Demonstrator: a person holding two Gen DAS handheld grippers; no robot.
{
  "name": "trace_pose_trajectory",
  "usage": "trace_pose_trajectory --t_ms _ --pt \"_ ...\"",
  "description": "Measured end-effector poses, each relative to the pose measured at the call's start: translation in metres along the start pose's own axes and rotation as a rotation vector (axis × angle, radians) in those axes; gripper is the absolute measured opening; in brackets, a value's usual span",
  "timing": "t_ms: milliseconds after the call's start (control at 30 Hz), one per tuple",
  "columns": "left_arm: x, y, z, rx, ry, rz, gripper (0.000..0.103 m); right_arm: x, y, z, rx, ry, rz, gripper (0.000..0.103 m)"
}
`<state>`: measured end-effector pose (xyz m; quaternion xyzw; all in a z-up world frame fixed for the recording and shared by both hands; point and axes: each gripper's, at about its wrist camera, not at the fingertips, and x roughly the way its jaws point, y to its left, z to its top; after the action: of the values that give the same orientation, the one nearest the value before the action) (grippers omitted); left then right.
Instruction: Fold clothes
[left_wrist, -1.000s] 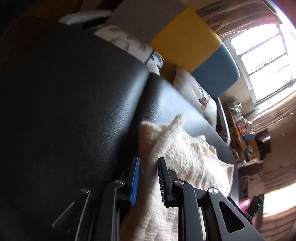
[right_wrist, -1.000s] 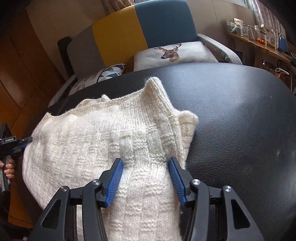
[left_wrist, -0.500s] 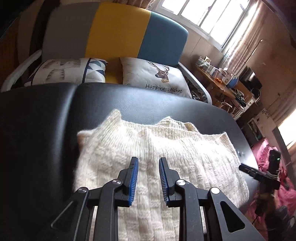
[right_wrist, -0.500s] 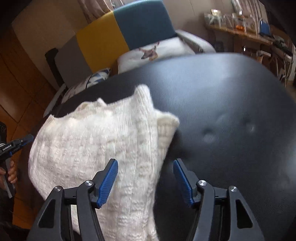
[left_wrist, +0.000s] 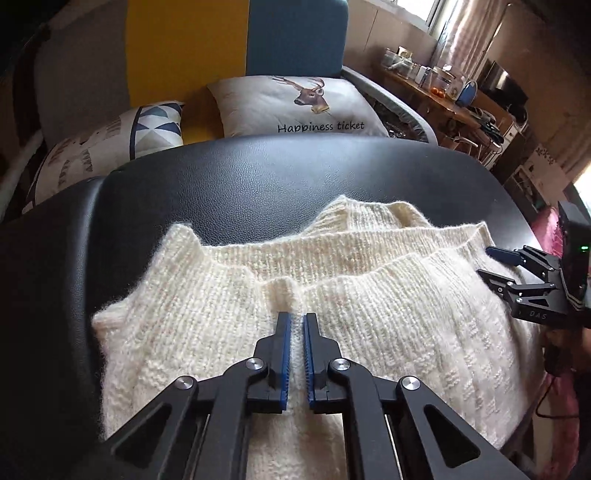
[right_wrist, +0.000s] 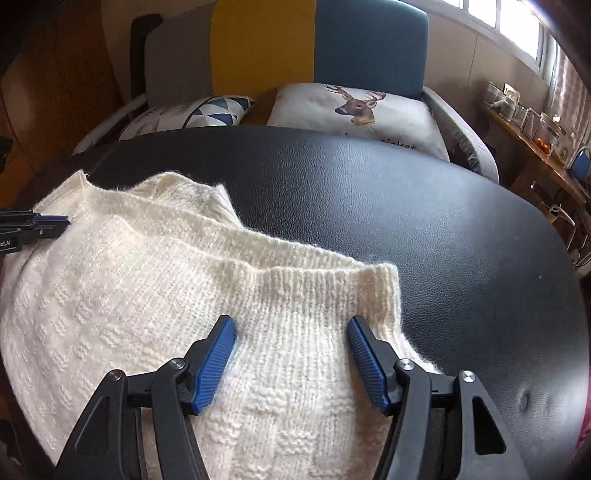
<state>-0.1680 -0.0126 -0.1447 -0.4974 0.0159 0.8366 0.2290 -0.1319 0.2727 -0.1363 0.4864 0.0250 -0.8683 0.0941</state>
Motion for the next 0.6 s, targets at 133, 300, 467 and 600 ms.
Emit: trace_pose_trajectory --t_ms 133,300,467,600 --pt "-0.037 0.002 0.004 -0.071 -0.185 -0.121 0.005 -0.001 0.001 -0.004 0.005 -0.016 -0.003 0.059" --pt "-0.013 0.003 0.029 -0.094 -0.266 -0.048 0.006 -0.003 0.007 -0.002 -0.022 -0.051 -0.116 0.024" --pt "0.041 0.027 0.013 -0.166 -0.126 -0.103 0.009 0.002 -0.009 -0.011 0.050 -0.071 -0.128 0.024" --pt "0.030 0.026 -0.003 -0.147 -0.122 -0.123 0.009 -0.002 -0.008 -0.015 0.015 -0.085 -0.205 0.021"
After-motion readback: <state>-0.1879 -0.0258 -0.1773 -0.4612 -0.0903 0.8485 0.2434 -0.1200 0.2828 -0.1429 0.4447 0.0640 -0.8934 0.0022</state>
